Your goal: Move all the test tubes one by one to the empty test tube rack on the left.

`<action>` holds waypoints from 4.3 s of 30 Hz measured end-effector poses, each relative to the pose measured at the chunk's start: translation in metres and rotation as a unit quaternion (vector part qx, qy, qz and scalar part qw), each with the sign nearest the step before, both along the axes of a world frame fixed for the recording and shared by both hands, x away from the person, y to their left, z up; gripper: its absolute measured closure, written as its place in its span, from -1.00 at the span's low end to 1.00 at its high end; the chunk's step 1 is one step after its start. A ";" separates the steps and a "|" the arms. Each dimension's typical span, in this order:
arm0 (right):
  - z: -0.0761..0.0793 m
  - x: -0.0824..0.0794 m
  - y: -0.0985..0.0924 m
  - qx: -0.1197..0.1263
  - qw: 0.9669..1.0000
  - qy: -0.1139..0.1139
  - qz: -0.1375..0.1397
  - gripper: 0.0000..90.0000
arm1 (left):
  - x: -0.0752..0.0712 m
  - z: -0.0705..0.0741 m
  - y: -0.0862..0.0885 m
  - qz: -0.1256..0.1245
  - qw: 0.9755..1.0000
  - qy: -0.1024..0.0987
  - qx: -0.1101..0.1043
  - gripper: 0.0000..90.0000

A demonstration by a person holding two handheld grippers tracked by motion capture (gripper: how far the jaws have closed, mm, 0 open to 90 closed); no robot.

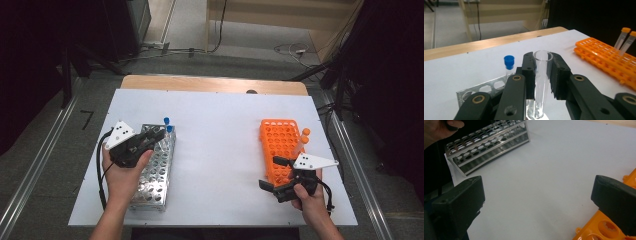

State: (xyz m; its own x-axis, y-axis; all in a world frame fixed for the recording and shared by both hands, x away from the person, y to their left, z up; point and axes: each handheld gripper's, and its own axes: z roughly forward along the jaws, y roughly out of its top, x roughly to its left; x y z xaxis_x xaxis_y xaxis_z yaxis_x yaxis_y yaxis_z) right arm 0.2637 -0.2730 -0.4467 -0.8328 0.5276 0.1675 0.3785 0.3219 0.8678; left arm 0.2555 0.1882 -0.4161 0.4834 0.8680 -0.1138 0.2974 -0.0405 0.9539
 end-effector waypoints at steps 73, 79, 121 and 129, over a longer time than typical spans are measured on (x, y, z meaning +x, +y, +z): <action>-0.012 0.032 -0.082 -0.002 0.990 0.024 -0.137 -0.90 | -0.014 -0.003 -0.041 -0.097 0.995 0.024 -0.012 -1.00; -0.019 0.048 -0.087 -0.013 0.985 0.038 -0.167 -0.53 | -0.015 -0.003 -0.043 -0.107 0.994 0.022 -0.018 -1.00; 0.002 0.045 -0.086 -0.016 0.980 -0.041 -0.196 0.62 | -0.015 -0.005 -0.050 -0.117 0.993 0.023 -0.016 -0.97; 0.008 0.039 -0.064 -0.008 0.987 -0.039 -0.158 0.61 | -0.016 -0.006 -0.057 -0.128 0.991 0.026 -0.013 -0.97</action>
